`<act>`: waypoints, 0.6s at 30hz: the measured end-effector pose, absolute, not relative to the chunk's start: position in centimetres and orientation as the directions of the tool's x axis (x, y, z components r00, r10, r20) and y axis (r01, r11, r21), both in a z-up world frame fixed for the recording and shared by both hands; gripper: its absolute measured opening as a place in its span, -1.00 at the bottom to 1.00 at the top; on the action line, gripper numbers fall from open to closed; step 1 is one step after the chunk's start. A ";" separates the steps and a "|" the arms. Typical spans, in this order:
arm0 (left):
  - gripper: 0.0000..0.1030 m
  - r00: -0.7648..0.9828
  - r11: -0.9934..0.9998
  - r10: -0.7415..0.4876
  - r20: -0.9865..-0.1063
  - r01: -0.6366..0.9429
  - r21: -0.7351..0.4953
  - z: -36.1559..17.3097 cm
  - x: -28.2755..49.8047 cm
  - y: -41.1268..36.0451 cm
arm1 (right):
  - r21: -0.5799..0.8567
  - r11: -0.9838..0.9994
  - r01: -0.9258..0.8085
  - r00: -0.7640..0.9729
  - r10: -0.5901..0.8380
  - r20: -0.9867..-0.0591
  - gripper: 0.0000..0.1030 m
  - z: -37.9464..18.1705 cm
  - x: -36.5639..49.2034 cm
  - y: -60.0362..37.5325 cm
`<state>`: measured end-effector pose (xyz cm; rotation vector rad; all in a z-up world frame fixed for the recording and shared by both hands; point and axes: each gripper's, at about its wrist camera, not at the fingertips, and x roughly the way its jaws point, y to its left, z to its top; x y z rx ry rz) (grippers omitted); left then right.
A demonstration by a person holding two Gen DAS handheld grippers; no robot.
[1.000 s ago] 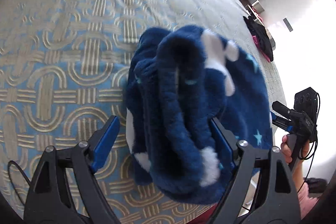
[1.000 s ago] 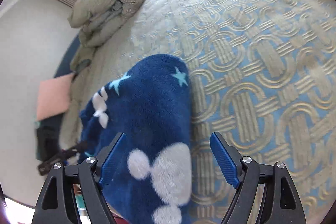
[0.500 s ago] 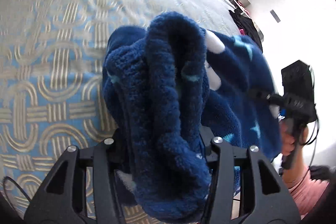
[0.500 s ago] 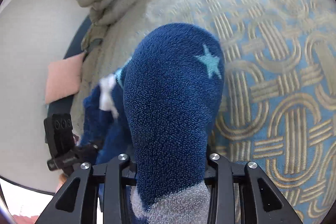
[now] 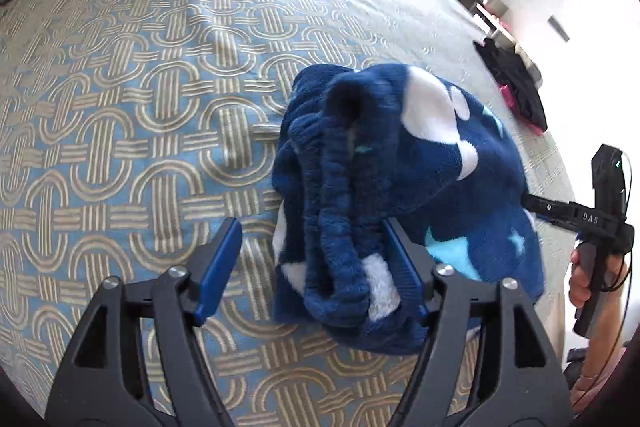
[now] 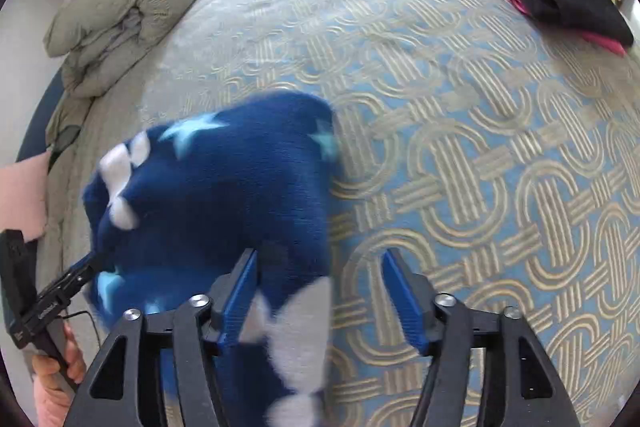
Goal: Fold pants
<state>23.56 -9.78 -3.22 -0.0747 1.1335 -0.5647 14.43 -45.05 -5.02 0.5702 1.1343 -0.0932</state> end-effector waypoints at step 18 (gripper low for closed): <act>0.90 0.578 0.920 -0.298 -0.760 0.386 -0.067 7.6 9.8 -8.3 | 0.070 0.965 0.253 0.722 -0.140 -0.678 0.47 8.4 -0.4 -28.1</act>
